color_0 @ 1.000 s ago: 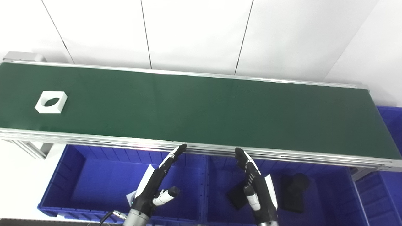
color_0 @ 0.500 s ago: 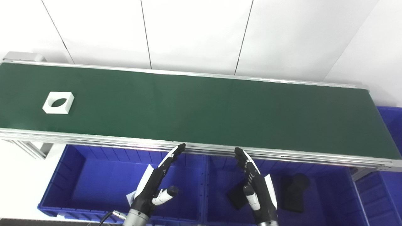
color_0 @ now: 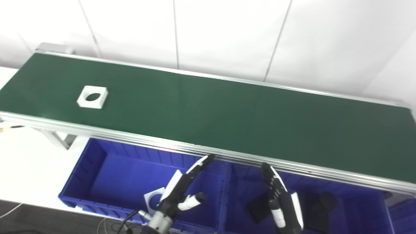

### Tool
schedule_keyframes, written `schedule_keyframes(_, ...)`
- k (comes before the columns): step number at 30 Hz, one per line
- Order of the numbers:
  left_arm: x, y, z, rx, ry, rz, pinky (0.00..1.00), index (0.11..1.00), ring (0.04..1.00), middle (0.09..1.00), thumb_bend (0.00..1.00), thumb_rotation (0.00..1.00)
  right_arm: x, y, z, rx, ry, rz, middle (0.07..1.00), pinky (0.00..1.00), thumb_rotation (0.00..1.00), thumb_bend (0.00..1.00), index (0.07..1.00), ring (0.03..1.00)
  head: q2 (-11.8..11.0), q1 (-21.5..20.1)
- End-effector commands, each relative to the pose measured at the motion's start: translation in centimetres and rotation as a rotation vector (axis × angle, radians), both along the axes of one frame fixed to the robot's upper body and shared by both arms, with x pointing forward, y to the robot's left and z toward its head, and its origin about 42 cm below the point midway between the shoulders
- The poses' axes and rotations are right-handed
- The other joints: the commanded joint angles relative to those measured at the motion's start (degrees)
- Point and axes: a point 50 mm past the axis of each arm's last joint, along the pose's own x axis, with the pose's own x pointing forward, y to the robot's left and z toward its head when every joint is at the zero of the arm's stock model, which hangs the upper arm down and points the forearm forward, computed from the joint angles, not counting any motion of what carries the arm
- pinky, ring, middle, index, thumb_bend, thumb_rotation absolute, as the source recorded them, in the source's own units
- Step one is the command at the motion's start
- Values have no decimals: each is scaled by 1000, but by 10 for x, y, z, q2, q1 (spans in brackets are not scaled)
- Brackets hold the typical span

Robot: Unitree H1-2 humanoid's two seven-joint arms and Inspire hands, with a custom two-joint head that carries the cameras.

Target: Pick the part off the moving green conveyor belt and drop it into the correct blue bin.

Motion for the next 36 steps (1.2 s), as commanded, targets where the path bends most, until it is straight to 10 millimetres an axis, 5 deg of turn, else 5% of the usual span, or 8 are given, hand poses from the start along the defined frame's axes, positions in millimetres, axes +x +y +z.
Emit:
schedule_keyframes(1, 6, -6, 7, -21, -64, 8, 927, 913, 934, 921, 921, 1000, 9, 0, 10, 21, -63, 9, 922, 912, 997, 848, 913, 923, -2, 8)
schedule_keyframes(21, 6, -16, -4, 1, -51, 1, 943, 910, 935, 935, 883, 1000, 11, -7, -1, -6, -27, 2, 930, 931, 1000, 861, 927, 932, -43, 31)
schedule_keyframes(36, 7, -16, -2, 12, -75, -6, 947, 902, 927, 926, 877, 1000, 12, -7, -3, -8, -24, -4, 930, 931, 1000, 867, 927, 932, -46, 40)
